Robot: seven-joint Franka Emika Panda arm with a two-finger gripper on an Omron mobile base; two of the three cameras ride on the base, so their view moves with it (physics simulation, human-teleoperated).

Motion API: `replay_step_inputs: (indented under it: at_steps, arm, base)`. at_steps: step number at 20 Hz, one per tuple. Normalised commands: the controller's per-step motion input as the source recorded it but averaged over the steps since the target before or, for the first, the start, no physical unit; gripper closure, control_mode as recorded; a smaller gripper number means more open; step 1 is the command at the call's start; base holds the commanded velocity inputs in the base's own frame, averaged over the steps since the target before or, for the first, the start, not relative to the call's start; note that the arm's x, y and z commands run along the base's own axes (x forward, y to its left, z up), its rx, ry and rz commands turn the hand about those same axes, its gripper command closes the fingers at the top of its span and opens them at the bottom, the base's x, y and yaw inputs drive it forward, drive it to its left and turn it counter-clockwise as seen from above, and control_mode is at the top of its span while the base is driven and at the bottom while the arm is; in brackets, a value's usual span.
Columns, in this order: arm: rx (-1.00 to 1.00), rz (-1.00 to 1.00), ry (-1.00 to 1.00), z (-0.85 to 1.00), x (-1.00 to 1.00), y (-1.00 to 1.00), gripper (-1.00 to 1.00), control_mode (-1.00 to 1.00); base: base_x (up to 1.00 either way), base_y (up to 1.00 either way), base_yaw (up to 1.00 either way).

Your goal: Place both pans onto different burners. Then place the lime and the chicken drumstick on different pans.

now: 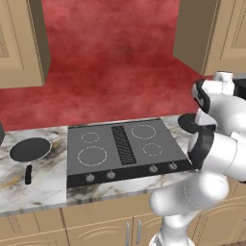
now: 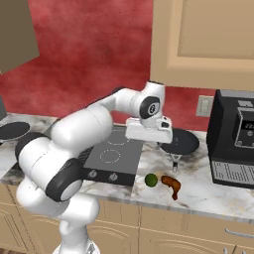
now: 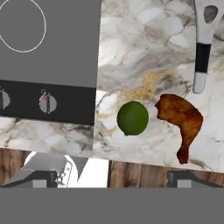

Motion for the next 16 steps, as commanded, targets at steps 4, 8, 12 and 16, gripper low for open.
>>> replay_step_inputs:
  at_steps: [4,8,12,16]
  arm:
    - [0.03,0.0,0.0,-0.36,0.23,-0.36,-1.0,-1.0]
    - [0.02,0.0,0.0,-0.31,0.3,-0.31,-1.0,-1.0]
    - [0.01,0.0,0.0,-0.25,0.4,-0.27,-1.0,-1.0]
    - [0.02,0.0,0.0,-0.19,0.44,-0.27,-1.0,-1.0]
  base:
    - [0.0,0.0,0.0]
    - [0.0,0.0,0.0]
    - [0.0,0.0,0.0]
    - [0.0,0.0,0.0]
